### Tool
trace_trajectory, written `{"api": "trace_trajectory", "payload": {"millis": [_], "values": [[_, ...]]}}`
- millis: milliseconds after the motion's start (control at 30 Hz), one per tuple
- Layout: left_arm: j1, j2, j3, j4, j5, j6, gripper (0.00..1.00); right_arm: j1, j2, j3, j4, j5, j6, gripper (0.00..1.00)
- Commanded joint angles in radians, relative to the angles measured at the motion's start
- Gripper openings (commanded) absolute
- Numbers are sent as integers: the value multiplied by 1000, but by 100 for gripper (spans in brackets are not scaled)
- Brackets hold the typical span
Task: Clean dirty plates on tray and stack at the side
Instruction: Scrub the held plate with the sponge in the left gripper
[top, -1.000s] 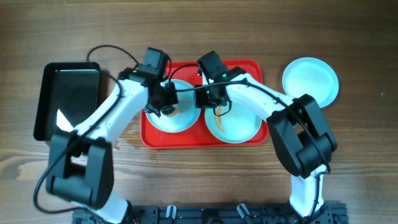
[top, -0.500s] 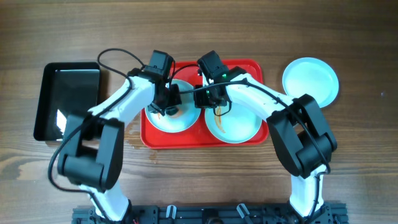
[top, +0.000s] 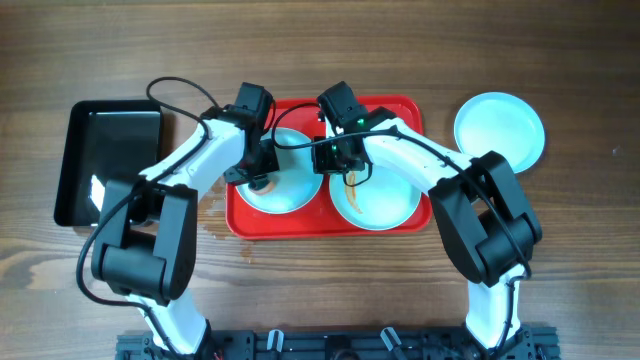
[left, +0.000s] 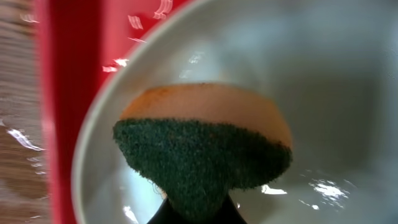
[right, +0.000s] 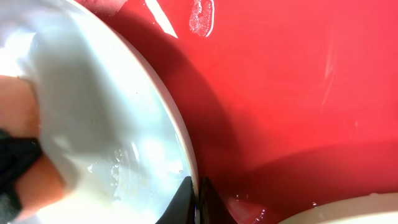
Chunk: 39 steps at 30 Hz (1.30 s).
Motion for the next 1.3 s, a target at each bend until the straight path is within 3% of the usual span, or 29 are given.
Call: {"api": "trace_trajectory", "payload": {"millis": [0,233,567,1267], "values": [[40,45,-14,-29,-146,23,4,0,4,-22,-8,5,3,5],[26,-13,-10,-24,-104,23,4,0,4,-22,-6,6,3,4],[-39,-175,-7,34,80,23,4,0,4,-22,-5,6,3,4],[-46,75,-8,243,137,-11,4,0,4,-23,-7,5,3,4]]}}
